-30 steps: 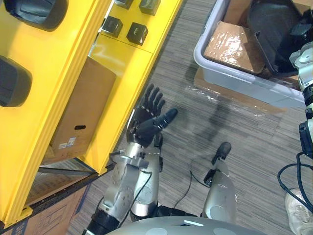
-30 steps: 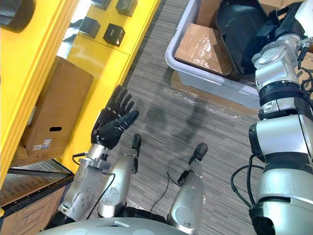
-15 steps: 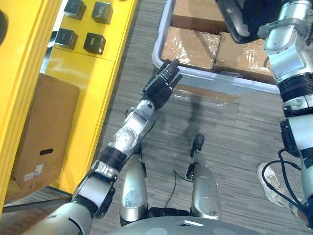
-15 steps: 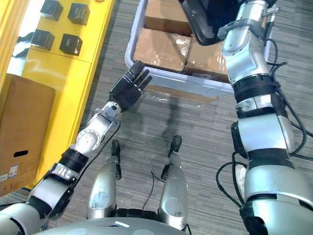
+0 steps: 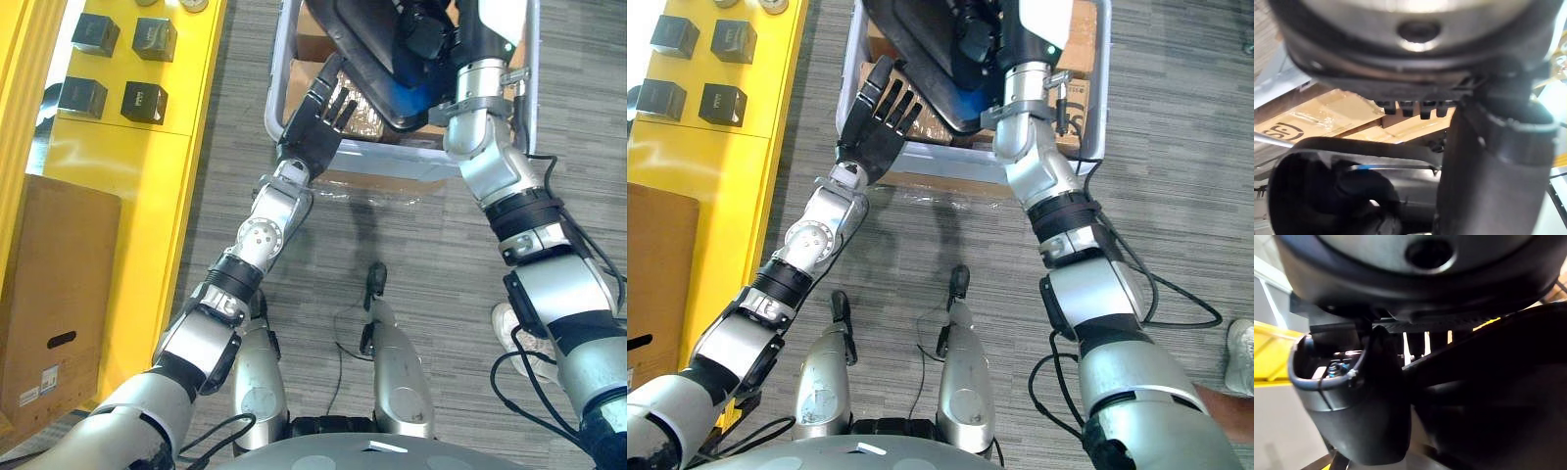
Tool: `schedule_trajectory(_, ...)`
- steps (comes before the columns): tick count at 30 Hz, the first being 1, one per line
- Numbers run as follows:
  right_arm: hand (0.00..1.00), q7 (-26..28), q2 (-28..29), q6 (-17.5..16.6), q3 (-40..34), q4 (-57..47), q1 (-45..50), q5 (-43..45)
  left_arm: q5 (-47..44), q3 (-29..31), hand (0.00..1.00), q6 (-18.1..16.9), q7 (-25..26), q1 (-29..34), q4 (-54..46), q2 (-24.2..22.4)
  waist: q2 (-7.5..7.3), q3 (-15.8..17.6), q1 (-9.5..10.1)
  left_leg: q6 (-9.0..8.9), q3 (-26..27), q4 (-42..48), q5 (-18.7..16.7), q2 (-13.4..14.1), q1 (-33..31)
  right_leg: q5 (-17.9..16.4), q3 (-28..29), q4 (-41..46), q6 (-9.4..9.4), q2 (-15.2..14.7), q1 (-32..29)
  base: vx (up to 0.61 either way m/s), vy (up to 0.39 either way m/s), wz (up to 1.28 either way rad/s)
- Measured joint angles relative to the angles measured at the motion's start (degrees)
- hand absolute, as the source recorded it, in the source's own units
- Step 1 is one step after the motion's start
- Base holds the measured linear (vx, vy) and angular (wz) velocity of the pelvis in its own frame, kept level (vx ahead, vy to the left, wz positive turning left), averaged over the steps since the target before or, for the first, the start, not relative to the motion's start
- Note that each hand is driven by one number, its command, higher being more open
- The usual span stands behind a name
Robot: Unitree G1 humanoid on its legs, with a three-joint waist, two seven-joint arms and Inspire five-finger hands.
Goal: Walk over and take three plastic housings, then place them on the shelf
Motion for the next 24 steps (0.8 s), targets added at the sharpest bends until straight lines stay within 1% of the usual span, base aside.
schedule_trajectory(1,0.0,0.03,0.41,-0.26,0.09,-0.2,0.0,-0.87,0.0,-0.1,1.0,0.0,0.15,-0.13,0.05,-0.05,-0.33,-0.03,-0.15,-0.01,0.06,0.05,-0.02,0.01,0.03,0.02,0.05,-0.01,-0.02,0.01,0.0,-0.02,0.022,-0.04)
schedule_trajectory(3,0.0,0.03,1.38,-1.88,0.91,-0.65,0.24,-1.61,0.87,-0.84,1.0,0.04,0.98,-0.37,0.06,-0.29,-1.01,-0.11,-0.52,0.07,0.36,0.49,-0.32,0.05,0.18,0.07,0.43,0.03,-0.08,0.03,0.09,-0.02,0.023,-0.07)
schedule_trajectory(6,0.0,0.03,2.09,-2.9,1.43,-1.74,1.66,-1.61,4.4,-1.08,1.0,0.1,2.1,-0.4,0.09,-1.3,-1.25,-0.09,-0.46,0.02,0.48,0.67,-0.56,0.06,0.6,0.07,0.58,0.02,-0.08,0.03,0.48,-0.01,0.019,-0.02)
schedule_trajectory(9,0.0,0.06,3.9,-3.09,2.32,-3.16,3.44,-1.58,4.99,-1.88,1.0,-0.08,3.83,-0.64,0.12,-1.83,-1.53,-0.14,-0.82,0.04,0.52,0.85,-0.81,0.07,1.08,0.07,0.63,-0.1,-0.08,0.03,1.03,0.0,0.0,0.0)
schedule_trajectory(10,0.0,0.08,4.1,-3.79,2.27,-3.75,4.14,-1.52,5.04,-2.61,1.0,-0.74,4.23,-0.98,0.74,-2.05,-1.62,-0.11,-0.8,0.05,0.55,1.02,-0.88,0.07,1.05,0.07,0.68,-0.12,-0.08,0.03,1.05,0.0,0.0,0.0)
schedule_trajectory(12,0.0,0.88,4.14,-3.91,2.29,-5.13,5.23,-1.51,4.99,-2.87,1.0,-2.5,4.47,-1.02,1.96,-2.58,-1.8,-0.08,-0.81,0.14,0.6,1.48,-1.1,0.08,1.03,0.07,0.76,-0.16,-0.07,0.04,1.18,0.0,0.0,0.0)
schedule_trajectory(13,0.0,1.08,4.2,-3.94,2.22,-5.76,6.07,-1.42,4.98,-2.9,0.0,-3.31,4.67,-1.02,1.98,-2.85,-1.83,-0.09,-0.84,0.14,0.6,1.59,-1.16,0.08,1.11,0.07,0.8,-0.16,-0.07,0.03,1.3,0.0,0.0,0.0)
schedule_trajectory(15,0.0,1.15,4.86,-4.04,1.28,-8.05,8.32,-0.94,4.94,-3.18,0.0,-4.83,5.5,-1.01,2.53,-3.17,-2.0,-0.03,-0.85,0.12,0.79,1.58,-1.26,0.08,1.61,0.07,0.94,-0.21,-0.07,0.03,1.71,0.0,0.012,-0.02)
schedule_trajectory(17,0.0,1.93,6.01,-4.3,-0.4,-9.3,10.18,-0.99,4.82,-3.52,0.0,-7.21,5.5,-1.0,3.18,-3.45,-2.19,-0.07,-1.17,0.13,0.84,1.68,-1.42,0.08,1.91,0.06,1.0,-0.4,-0.06,0.02,2.15,0.0,0.0,0.0)
schedule_trajectory(18,0.0,2.11,6.09,-4.68,-0.8,-10.04,10.88,-0.96,4.7,-3.53,0.0,-7.71,5.5,-1.0,3.19,-3.51,-2.29,-0.08,-1.15,0.14,0.85,1.67,-1.42,0.08,1.9,0.06,1.0,-0.5,-0.06,0.03,2.15,0.0,0.0,0.0)
schedule_trajectory(20,0.0,2.09,6.86,-7.23,-1.71,-12.65,13.92,-0.94,4.1,-3.29,0.0,-10.04,5.46,-0.99,3.98,-3.42,-2.65,-0.12,-1.39,0.14,0.96,1.61,-1.43,0.08,1.91,0.06,1.05,-0.64,-0.05,0.04,2.15,0.0,0.0,0.0)
schedule_trajectory(21,0.0,2.08,7.16,-7.78,-1.76,-13.32,14.68,-0.91,3.96,-3.26,0.0,-10.59,5.45,-0.97,4.26,-3.31,-2.73,-0.12,-1.51,0.15,1.04,1.61,-1.45,0.08,1.96,0.06,1.12,-0.64,-0.05,0.04,2.15,0.0,0.028,-0.04)
schedule_trajectory(22,0.0,1.91,7.79,-8.46,-1.96,-13.91,15.67,-0.74,3.89,-3.33,0.0,-11.7,4.4,-0.37,4.3,-3.22,-2.84,-0.16,-1.62,0.18,1.22,1.59,-1.48,0.08,2.04,0.06,1.2,-0.65,-0.05,0.04,2.15,0.0,0.021,-0.04)
schedule_trajectory(24,0.0,1.88,8.2,-8.56,-2.27,-13.89,16.53,-0.12,3.58,-3.38,0.0,-12.45,3.16,0.46,4.28,-3.57,-3.05,-0.14,-1.5,0.19,1.28,1.56,-1.51,0.08,2.2,0.06,1.21,-0.65,-0.05,0.04,2.28,0.0,0.015,-0.01)
